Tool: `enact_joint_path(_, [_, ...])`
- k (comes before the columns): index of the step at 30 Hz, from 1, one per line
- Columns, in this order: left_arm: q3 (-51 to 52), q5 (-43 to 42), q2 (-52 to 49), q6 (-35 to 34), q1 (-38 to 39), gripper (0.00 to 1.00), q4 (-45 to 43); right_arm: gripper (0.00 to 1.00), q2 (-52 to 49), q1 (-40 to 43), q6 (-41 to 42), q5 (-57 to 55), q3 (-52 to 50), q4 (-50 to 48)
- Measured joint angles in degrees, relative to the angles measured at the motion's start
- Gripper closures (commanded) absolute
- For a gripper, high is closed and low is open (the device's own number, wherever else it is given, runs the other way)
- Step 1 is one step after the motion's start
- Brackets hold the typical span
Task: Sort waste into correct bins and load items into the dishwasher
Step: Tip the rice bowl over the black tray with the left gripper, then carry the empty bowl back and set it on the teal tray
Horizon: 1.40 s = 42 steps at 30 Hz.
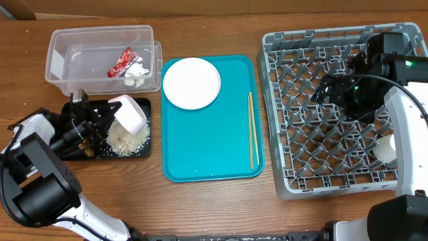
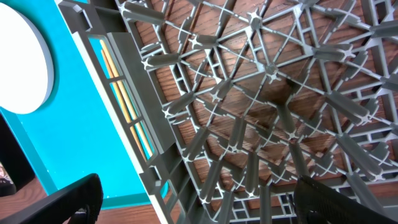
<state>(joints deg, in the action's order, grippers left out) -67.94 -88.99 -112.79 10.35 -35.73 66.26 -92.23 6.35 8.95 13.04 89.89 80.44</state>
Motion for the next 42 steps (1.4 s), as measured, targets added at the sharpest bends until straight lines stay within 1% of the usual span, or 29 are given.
enact_joint_path(9, [0.0,0.0,0.0,-1.2,-3.0,0.96,0.0,0.00,0.0,0.0,0.0,-0.5,0.0,0.2])
enact_joint_path(20, [0.0,0.0,0.0,-1.3,-3.4,0.96,0.4,0.00,0.0,0.0,0.0,-2.1,0.0,1.7])
enact_joint_path(24, [0.0,0.1,0.0,-1.2,-3.4,0.96,2.3,0.00,0.0,0.0,0.0,-2.2,0.0,1.9])
enact_joint_path(26, [0.0,0.5,0.0,0.2,-3.3,0.96,6.2,0.00,0.0,0.0,0.0,-2.4,0.0,1.9])
enact_joint_path(27, [0.0,0.5,0.0,0.7,-3.3,0.96,6.8,0.00,0.0,0.0,0.0,-2.5,0.0,1.9])
enact_joint_path(29, [0.0,0.8,0.0,3.9,-3.0,0.96,11.6,0.00,0.0,0.0,0.0,-2.6,0.0,1.8])
enact_joint_path(31, [0.1,1.0,0.0,8.7,-2.5,0.96,17.3,0.00,0.0,0.0,0.0,-2.6,0.0,1.8])
enact_joint_path(35, [0.0,1.1,0.1,20.9,0.6,0.96,28.1,0.00,0.0,0.0,0.0,-2.6,0.0,1.8])
enact_joint_path(37, [0.0,1.2,0.5,26.4,3.3,0.96,30.1,0.00,0.0,0.0,0.0,-2.7,0.0,1.8])
enact_joint_path(39, [-0.2,1.1,1.2,29.9,6.7,0.96,30.4,0.00,0.0,0.0,0.0,-2.8,0.0,1.9])
enact_joint_path(42, [-2.2,1.2,1.7,33.2,13.1,0.96,30.3,0.00,0.0,0.0,0.0,-2.8,0.0,1.8])
